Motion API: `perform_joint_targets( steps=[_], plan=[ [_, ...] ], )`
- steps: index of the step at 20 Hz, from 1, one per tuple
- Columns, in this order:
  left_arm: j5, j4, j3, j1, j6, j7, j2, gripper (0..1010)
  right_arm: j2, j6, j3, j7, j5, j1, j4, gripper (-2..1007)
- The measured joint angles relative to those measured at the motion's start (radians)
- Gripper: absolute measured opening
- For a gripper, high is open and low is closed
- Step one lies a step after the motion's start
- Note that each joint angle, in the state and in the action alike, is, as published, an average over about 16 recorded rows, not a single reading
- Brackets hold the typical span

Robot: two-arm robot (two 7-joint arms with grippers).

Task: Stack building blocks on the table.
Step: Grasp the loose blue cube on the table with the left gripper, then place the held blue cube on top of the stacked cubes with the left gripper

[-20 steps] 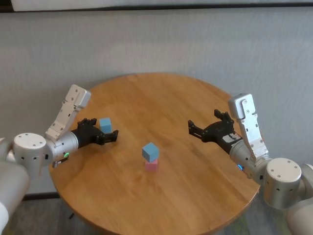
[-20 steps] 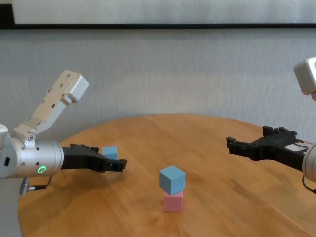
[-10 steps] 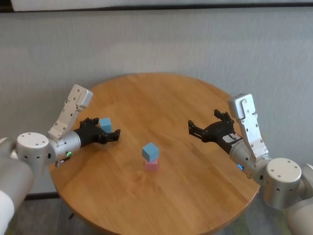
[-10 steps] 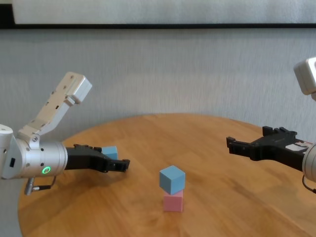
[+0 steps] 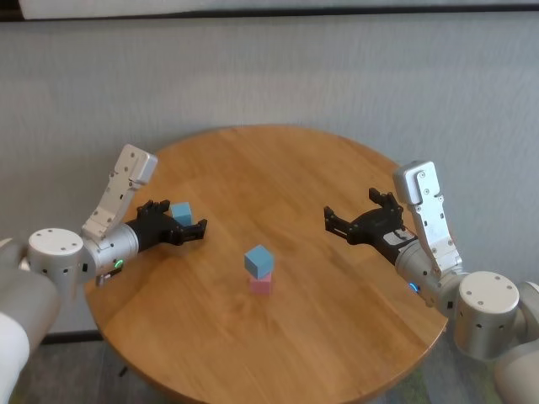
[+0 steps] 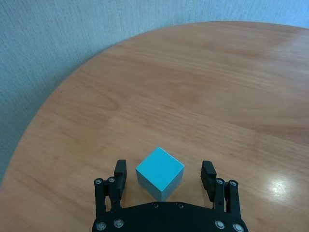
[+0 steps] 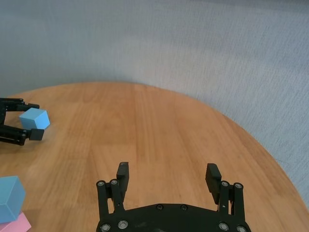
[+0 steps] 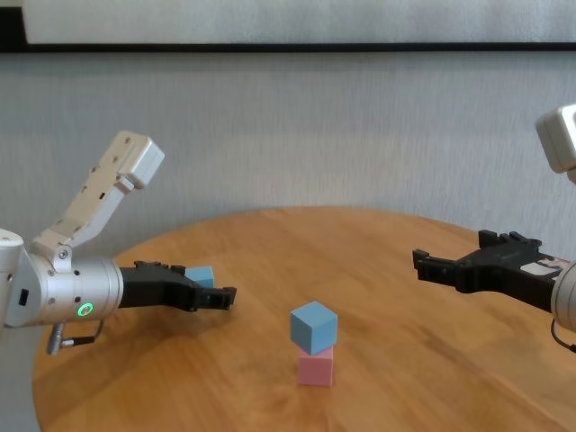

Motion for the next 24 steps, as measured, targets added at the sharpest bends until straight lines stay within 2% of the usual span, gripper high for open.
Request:
perform_joint_targets(
  steps=[3, 8, 16, 19, 22, 24],
  plan=[
    [0.007, 0.043, -0.002, -0.021, -0.021, -0.003, -0.009, 994, 0.000, 0.000, 0.000, 0.000, 0.000, 0.000, 0.000, 1005],
    [0.022, 0.160, 0.000, -0.079, -0.075, -0.007, -0.033, 949, 0.000, 0.000, 0.000, 0.000, 0.000, 0.000, 0.000, 1005],
    [0.039, 0.299, 0.007, -0.148, -0.137, -0.011, -0.060, 776, 0.000, 0.000, 0.000, 0.000, 0.000, 0.000, 0.000, 1005],
    [0.040, 0.320, 0.009, -0.158, -0.147, -0.011, -0.065, 700, 0.000, 0.000, 0.000, 0.000, 0.000, 0.000, 0.000, 1005],
    [0.039, 0.301, 0.009, -0.149, -0.139, -0.009, -0.061, 640, 0.000, 0.000, 0.000, 0.000, 0.000, 0.000, 0.000, 1005],
    [0.036, 0.268, 0.009, -0.133, -0.123, -0.005, -0.055, 609, 0.000, 0.000, 0.000, 0.000, 0.000, 0.000, 0.000, 1005]
  ],
)
